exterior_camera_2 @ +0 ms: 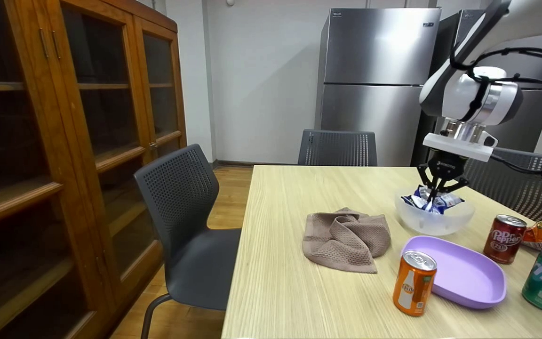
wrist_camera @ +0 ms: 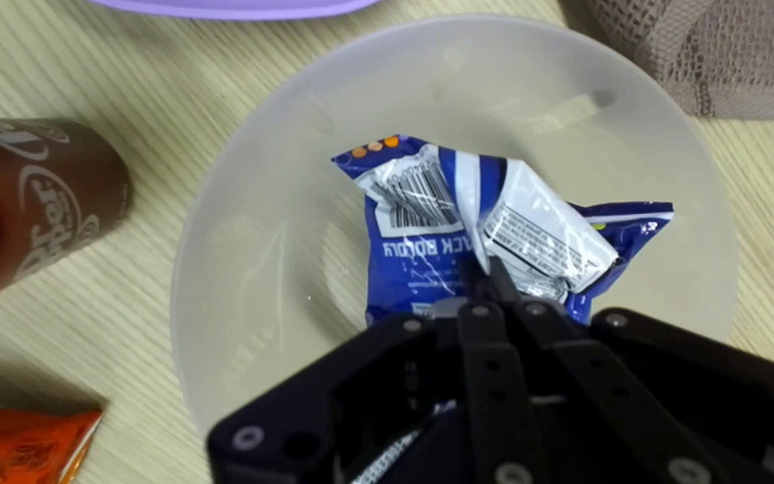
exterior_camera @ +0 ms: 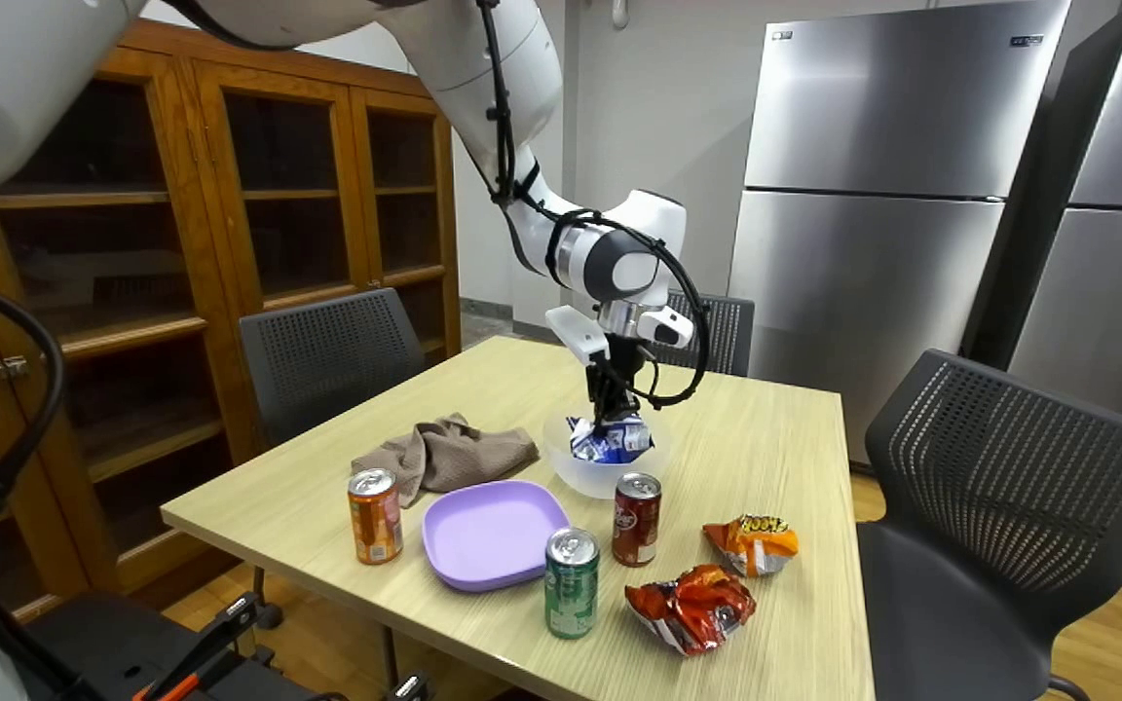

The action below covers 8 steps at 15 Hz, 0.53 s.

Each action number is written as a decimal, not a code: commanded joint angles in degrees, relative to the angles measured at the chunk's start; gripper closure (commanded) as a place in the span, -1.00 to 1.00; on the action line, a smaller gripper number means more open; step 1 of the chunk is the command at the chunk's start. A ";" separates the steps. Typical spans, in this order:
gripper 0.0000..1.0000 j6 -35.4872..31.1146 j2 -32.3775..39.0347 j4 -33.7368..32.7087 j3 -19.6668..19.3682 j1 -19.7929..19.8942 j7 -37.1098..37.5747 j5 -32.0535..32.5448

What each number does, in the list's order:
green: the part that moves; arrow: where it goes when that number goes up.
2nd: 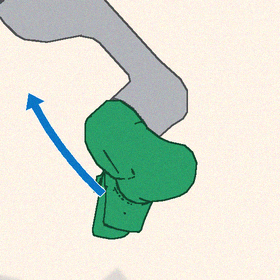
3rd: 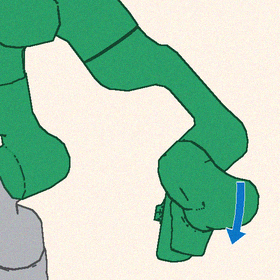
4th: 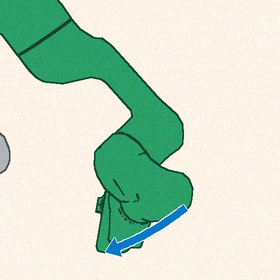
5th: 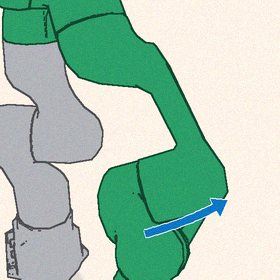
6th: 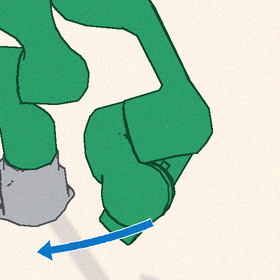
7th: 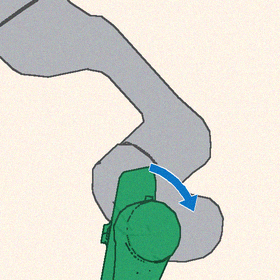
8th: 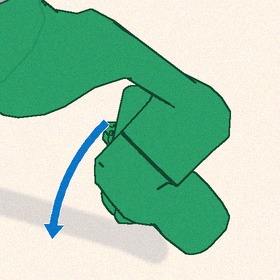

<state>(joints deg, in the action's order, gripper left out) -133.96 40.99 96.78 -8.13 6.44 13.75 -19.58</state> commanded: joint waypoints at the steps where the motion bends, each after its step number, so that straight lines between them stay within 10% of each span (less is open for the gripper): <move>1: 1.00 3.69 3.05 -4.81 0.69 1.29 2.56 1.52; 6: 1.00 4.85 4.46 -6.13 0.60 1.68 3.21 1.34; 8: 0.45 4.91 4.14 -5.75 0.64 1.81 3.30 1.20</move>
<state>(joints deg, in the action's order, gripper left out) -131.76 44.76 93.11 -8.15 7.25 14.94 -19.56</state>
